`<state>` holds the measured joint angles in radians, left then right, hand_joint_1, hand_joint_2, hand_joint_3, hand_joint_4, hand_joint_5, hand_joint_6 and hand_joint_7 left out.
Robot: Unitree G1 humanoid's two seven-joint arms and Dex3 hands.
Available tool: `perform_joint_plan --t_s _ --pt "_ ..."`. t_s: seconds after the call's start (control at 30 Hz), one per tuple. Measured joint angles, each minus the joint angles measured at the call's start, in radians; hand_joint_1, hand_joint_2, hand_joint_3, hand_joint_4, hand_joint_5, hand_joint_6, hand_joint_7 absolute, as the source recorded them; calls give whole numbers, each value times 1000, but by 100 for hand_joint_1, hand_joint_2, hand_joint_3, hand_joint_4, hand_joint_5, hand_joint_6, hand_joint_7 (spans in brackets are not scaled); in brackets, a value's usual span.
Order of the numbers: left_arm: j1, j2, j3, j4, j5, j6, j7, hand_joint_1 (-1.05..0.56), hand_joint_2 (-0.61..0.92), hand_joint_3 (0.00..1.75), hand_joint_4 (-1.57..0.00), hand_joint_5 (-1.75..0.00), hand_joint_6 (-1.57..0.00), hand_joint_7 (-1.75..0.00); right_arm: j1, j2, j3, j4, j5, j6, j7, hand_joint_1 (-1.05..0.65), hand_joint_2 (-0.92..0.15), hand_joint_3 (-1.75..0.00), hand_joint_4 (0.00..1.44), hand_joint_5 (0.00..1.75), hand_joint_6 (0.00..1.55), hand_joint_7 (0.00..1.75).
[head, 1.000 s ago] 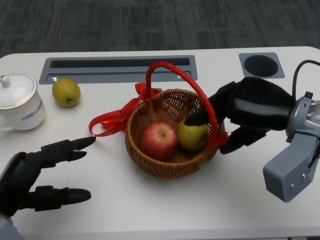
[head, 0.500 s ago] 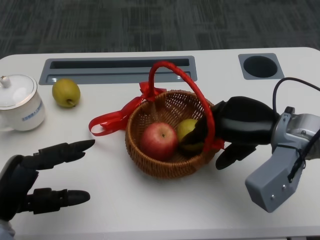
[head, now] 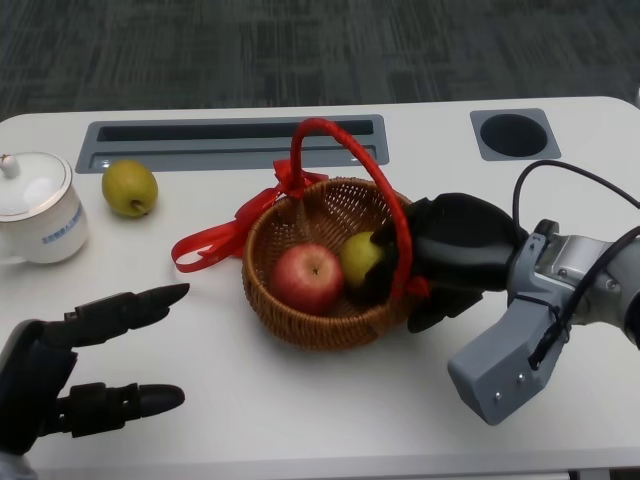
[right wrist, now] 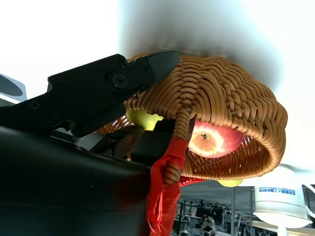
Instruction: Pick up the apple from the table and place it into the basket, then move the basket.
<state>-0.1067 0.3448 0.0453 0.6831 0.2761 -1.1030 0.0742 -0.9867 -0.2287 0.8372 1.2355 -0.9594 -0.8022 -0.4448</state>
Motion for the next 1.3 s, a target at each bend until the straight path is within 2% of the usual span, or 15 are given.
perform_joint_plan --t_s 0.2,0.4,0.6,0.67,0.73,0.8,0.83,0.87,0.97,1.0,1.07,1.13,1.3 --pt "8 -1 9 -5 -7 0 6 -49 66 0 -98 -1 -81 -1 0 -10 10 -1 1 -12 -17 -17 -75 -1 112 5 101 1" --pt "8 -1 9 -5 -24 -1 6 -48 65 0 -99 -1 -82 -1 4 -21 27 -4 2 -11 -42 -16 -75 -1 117 7 100 0" --pt "8 -1 9 -7 -35 -1 5 -46 65 0 -99 -1 -83 -1 8 -20 14 28 30 47 -20 -26 -85 -3 122 13 102 1" --pt "9 -1 9 -12 -36 -1 5 -46 65 0 -100 -1 -83 -1 8 -18 -2 50 47 88 21 -20 -82 -1 114 37 102 1" --pt "13 -1 10 -23 -36 -1 5 -46 65 0 -100 -1 -83 -1 7 -14 -19 66 68 128 69 -15 -78 -1 101 72 100 1" --pt "18 -1 10 -35 -38 0 5 -45 65 0 -99 0 -83 0 7 -11 -28 76 77 167 108 -18 -80 -1 93 103 98 0" --pt "21 -1 11 -42 -40 2 4 -45 65 0 -99 0 -83 0 8 -9 -29 82 76 186 122 -21 -81 -1 90 113 98 0" --pt "25 -1 12 -51 -41 4 4 -45 65 0 -99 0 -83 0 10 -8 -28 89 74 205 133 -24 -81 -1 91 107 97 0" --pt "43 0 19 -77 -43 17 4 -46 65 0 -98 0 -83 0 14 -8 -30 105 72 262 147 -27 -78 0 104 51 99 0" --pt "49 0 20 -85 -43 21 4 -46 65 0 -98 0 -83 0 14 -8 -34 107 73 276 150 -26 -78 0 107 39 100 0" --pt "58 0 23 -97 -41 25 4 -46 65 0 -98 0 -83 0 14 -8 -45 111 79 298 161 -27 -81 -1 112 31 100 0" --pt "63 0 28 -109 -40 26 4 -46 65 0 -98 0 -84 0 13 -7 -53 113 83 319 170 -29 -87 -3 113 30 100 0" --pt "87 0 31 -124 -41 25 4 -45 64 0 -98 0 -84 -1 8 -6 -92 127 106 406 214 -34 -92 -2 101 28 100 1"
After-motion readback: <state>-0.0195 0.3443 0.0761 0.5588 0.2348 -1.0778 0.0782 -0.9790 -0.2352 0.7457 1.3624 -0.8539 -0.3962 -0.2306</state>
